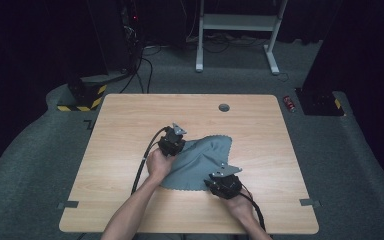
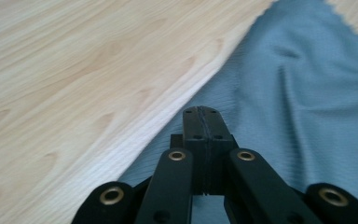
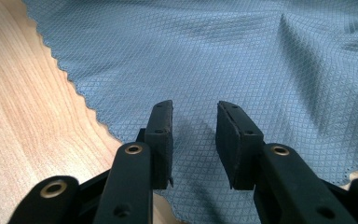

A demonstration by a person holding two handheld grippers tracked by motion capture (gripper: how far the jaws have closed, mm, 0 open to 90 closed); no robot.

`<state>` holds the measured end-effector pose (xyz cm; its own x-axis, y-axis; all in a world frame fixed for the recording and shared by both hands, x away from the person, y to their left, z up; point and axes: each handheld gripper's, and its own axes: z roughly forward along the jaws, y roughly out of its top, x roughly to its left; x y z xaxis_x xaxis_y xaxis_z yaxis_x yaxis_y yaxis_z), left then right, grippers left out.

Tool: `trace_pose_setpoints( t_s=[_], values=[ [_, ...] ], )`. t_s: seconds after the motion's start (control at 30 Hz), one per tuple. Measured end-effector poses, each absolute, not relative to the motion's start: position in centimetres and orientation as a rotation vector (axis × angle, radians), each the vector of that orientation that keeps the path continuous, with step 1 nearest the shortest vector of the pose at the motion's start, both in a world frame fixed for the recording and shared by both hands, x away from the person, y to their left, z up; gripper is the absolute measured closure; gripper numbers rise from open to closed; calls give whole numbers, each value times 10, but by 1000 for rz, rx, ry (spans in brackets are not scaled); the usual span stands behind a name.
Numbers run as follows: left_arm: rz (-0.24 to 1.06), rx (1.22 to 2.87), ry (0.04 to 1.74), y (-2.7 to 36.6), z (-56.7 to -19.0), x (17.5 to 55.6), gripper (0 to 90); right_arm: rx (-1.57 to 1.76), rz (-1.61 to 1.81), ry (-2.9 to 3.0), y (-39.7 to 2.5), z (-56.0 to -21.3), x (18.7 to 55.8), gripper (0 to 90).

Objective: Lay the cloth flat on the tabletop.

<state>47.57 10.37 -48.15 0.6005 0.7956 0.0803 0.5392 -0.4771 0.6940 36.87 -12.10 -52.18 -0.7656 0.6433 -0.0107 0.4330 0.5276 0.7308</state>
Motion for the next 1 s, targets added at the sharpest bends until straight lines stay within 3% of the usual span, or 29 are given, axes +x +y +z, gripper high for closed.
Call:
trace_pose_setpoints(
  t_s=[0.2, 0.3, 0.43, 0.67, 1.0],
  values=[
    [544, 2263, 1033, 95, -498, 469, 644, 893, 1082, 2493, -123, -522, 367, 669],
    [545, 2278, 1055, 95, -503, 472, 614, 890, 1081, 2497, -123, -522, 366, 669],
    [581, 2290, 1057, 94, -507, 476, 647, 889, 1071, 2497, -123, -522, 365, 669],
    [573, 2301, 1080, 95, -507, 484, 895, 881, 1077, 2493, -123, -522, 365, 669],
    [601, 2255, 1096, 103, -488, 499, 900, 874, 1076, 2496, -124, -522, 364, 675]
  ],
)
